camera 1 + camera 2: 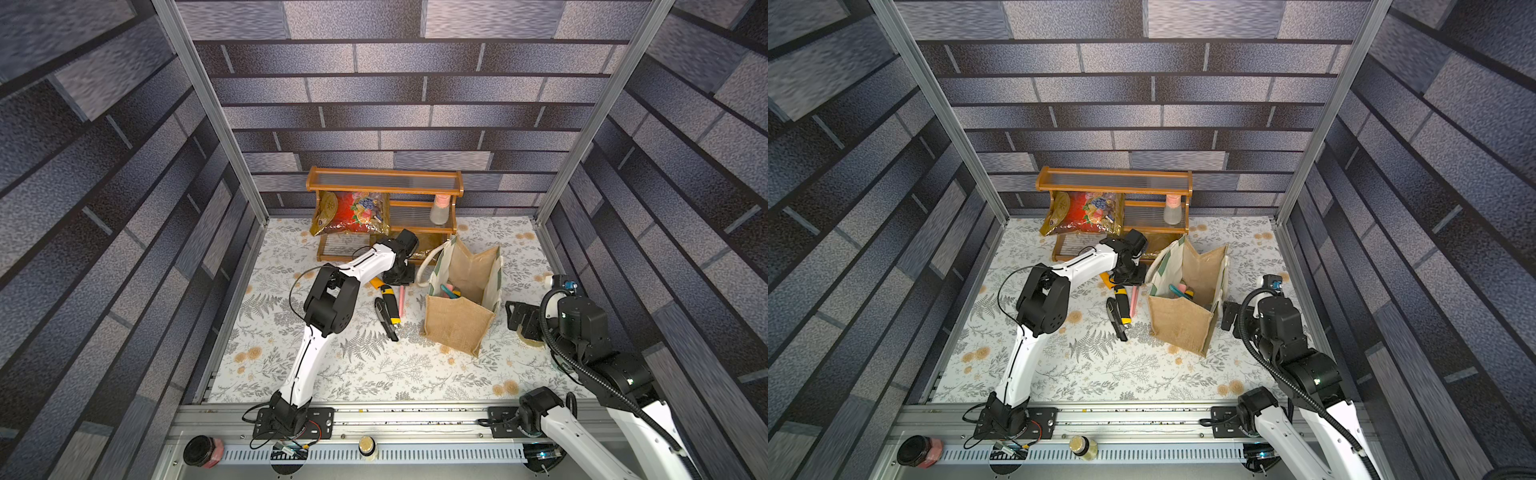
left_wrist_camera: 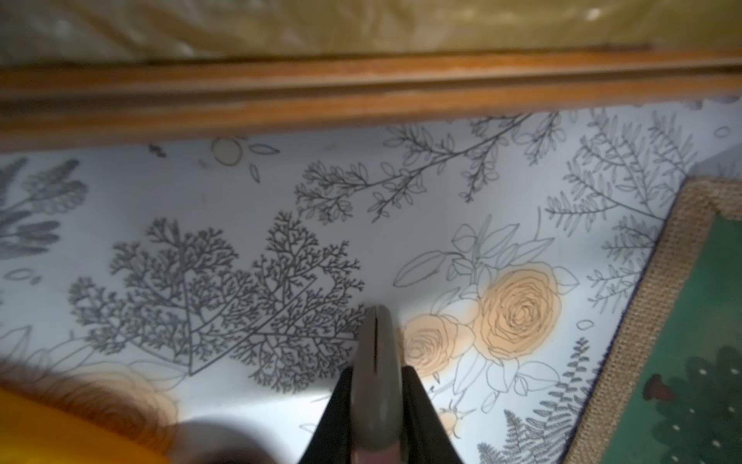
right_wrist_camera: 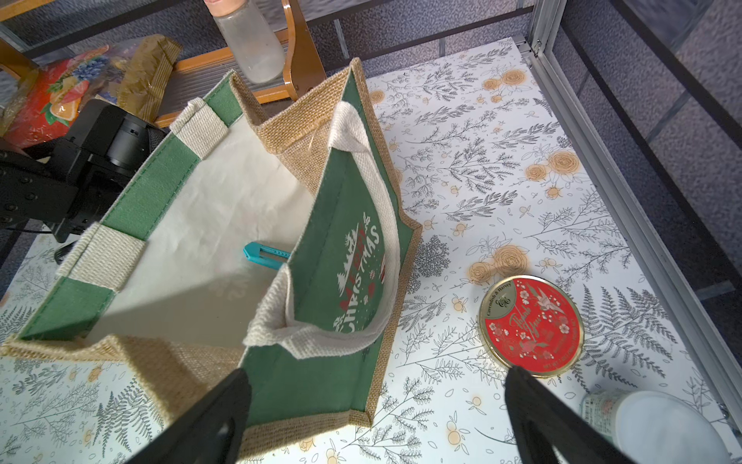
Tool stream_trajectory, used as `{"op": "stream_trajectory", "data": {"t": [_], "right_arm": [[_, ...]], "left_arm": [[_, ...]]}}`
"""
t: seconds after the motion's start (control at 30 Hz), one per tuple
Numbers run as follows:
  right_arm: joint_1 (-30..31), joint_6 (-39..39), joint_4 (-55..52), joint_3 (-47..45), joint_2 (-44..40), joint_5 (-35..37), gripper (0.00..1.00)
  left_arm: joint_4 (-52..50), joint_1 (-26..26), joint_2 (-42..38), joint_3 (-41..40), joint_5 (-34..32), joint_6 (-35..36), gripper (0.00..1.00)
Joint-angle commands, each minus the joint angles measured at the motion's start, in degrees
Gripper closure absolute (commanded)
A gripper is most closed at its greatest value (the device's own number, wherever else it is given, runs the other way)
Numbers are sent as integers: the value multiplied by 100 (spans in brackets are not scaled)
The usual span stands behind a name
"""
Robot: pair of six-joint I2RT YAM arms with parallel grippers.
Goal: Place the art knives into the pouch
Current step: Pick up the utility knife at the center of the board.
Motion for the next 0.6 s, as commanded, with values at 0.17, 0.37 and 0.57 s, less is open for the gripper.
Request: {"op": "stream_trajectory", "data": {"t": [0.17, 0.37, 0.57], "right_arm": [[-29, 15, -132, 7, -99, 91, 0], [-28, 77, -123, -1, -102, 21, 0], [-28, -37, 129, -92, -103, -613, 0]], "left_arm": [[-356, -87, -22, 74, -167, -16, 83], [-544, -90, -330, 269, -247, 94, 83], [-741, -105, -960, 360, -385, 200, 83]]}}
